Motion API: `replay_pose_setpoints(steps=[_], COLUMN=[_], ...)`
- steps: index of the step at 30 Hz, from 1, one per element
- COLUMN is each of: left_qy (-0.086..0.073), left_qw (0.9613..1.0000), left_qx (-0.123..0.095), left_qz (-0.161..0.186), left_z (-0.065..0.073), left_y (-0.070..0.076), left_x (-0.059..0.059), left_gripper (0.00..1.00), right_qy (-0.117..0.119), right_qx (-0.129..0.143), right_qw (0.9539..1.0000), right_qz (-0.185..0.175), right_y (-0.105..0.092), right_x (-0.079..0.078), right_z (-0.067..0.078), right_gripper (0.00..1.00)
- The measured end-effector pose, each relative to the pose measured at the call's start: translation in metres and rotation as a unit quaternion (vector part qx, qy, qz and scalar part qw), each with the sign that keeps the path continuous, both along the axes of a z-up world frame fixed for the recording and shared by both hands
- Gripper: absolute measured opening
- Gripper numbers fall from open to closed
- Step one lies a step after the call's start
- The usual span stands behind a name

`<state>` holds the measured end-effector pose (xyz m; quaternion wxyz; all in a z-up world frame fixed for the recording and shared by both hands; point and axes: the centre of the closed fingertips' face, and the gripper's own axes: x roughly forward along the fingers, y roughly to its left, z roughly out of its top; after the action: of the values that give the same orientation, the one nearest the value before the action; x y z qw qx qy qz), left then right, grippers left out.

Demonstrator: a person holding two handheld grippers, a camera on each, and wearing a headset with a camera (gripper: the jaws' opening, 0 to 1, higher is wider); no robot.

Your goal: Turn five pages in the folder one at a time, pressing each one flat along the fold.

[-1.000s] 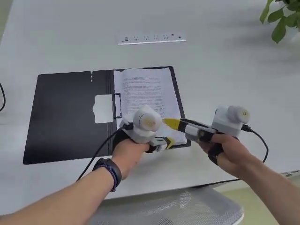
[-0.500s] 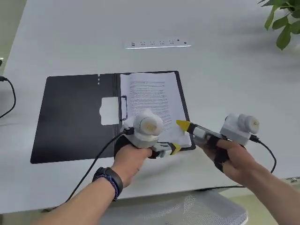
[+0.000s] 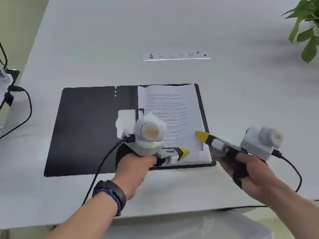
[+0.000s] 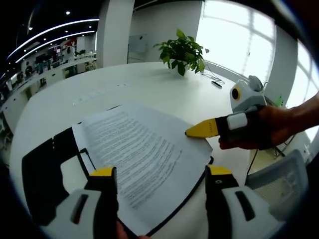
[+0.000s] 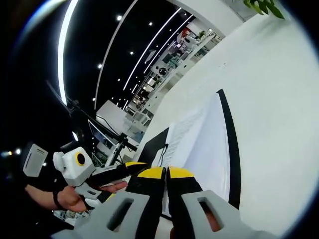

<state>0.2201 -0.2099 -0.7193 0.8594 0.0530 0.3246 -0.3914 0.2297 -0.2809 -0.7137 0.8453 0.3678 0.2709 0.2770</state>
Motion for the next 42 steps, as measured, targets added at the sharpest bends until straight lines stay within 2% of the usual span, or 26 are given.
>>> replay_pose_setpoints(steps=[9,13,22,28,35,42], left_qy=[-0.016,-0.021,-0.034,-0.035,-0.039,-0.037], left_qw=[0.9997,0.9993,0.9978,0.9952,0.9923,0.9888], left_qx=[-0.002,-0.007,-0.007,-0.01,-0.01,-0.001], left_qz=[0.016,0.03,0.057,0.091,0.117,0.145], left_z=[0.012,0.018,0.03,0.032,0.038,0.036], left_y=[0.024,0.041,0.075,0.107,0.136,0.165], left_x=[0.003,0.007,0.007,0.007,-0.002,-0.015], left_gripper=[0.72,0.72,0.72,0.72,0.73,0.73], right_qy=[-0.034,-0.05,-0.067,-0.079,-0.088,-0.088], right_qx=[0.005,0.005,0.013,0.021,0.03,0.039], right_qw=[0.9993,0.9985,0.9967,0.9946,0.9914,0.9878], right_qz=[0.012,0.023,0.044,0.064,0.093,0.122], right_y=[0.025,0.041,0.074,0.102,0.137,0.168], right_x=[0.011,0.015,0.02,0.022,0.021,0.018], right_z=[0.027,0.04,0.053,0.063,0.07,0.07], right_gripper=[0.0,0.0,0.0,0.0,0.0,0.0])
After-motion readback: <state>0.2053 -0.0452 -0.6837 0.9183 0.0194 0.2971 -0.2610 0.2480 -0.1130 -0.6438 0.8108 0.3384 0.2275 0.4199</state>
